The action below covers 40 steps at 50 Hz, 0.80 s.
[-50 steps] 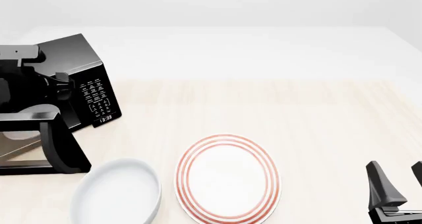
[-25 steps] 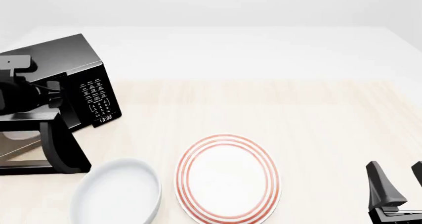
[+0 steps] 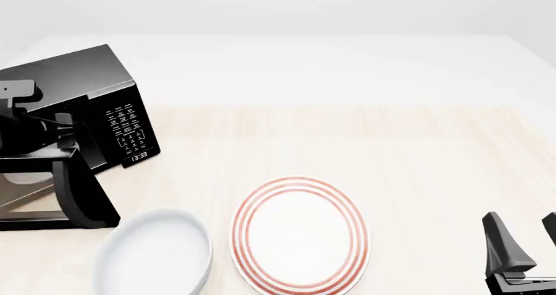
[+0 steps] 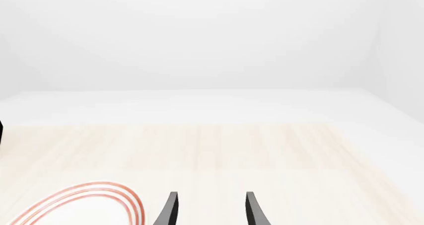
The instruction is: Open the microwave.
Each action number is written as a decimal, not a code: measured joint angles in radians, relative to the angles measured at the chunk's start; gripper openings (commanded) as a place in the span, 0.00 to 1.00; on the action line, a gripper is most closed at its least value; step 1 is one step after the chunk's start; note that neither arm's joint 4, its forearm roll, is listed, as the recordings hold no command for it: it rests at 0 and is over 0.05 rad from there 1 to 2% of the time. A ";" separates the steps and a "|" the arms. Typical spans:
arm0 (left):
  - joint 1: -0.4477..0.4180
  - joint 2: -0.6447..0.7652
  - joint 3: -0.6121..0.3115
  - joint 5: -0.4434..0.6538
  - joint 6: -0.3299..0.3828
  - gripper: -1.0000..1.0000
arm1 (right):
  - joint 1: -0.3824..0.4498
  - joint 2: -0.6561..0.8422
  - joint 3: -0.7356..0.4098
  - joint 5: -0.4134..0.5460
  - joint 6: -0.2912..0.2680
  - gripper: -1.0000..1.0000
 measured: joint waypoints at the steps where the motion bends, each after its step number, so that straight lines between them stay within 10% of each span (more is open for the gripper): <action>1: 0.001 0.001 0.001 -0.001 0.000 1.00 | 0.000 0.000 0.000 0.000 0.000 1.00; 40: 0.015 -0.036 0.055 -0.020 0.000 1.00 | 0.000 0.000 0.000 0.000 0.000 1.00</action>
